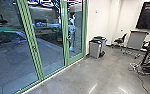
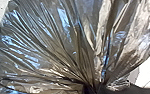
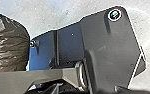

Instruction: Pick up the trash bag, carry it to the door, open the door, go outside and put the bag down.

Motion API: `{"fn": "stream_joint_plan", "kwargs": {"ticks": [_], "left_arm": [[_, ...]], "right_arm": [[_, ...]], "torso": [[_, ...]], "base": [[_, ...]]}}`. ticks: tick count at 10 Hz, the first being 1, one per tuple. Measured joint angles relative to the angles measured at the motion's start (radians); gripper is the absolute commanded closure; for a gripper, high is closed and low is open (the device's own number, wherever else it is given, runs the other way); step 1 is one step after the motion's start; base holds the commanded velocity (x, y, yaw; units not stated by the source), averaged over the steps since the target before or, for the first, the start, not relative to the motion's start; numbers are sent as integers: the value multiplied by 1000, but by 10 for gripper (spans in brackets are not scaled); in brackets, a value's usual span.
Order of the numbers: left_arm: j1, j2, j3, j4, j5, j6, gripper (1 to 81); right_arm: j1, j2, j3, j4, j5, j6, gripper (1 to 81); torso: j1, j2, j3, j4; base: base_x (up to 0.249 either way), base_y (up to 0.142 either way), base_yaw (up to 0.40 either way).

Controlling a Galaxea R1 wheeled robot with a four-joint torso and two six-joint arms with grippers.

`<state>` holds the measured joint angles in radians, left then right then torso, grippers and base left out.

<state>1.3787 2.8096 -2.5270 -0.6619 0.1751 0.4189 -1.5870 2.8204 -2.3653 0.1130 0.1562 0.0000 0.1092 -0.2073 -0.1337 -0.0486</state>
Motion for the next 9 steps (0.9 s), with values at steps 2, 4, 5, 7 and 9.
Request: {"fn": "stream_joint_plan", "kwargs": {"ticks": [2, 4, 5, 7, 9], "left_arm": [[0, 0, 0, 0, 0, 0, 811], [0, 2, 0, 0, 0, 0, 811], [0, 3, 0, 0, 0, 0, 811], [3, 5, 0, 0, 1, 0, 811], [0, 2, 0, 0, 0, 0, 811]], "right_arm": [[0, 0, 0, 0, 0, 0, 10], [0, -1, 0, 0, 0, 0, 10], [0, -1, 0, 0, 0, 0, 10], [-1, 0, -5, 0, 0, 0, 10], [-3, 2, -5, 0, -1, 0, 10]], "torso": [[0, 0, 0, 0], [0, 0, 0, 0], [0, 0, 0, 0], [0, 0, 0, 0], [0, 0, 0, 0]], "base": [[150, -66, 0], [154, -31, 0], [155, 0, 0], [154, 0, 0], [154, 0, 0]]}}
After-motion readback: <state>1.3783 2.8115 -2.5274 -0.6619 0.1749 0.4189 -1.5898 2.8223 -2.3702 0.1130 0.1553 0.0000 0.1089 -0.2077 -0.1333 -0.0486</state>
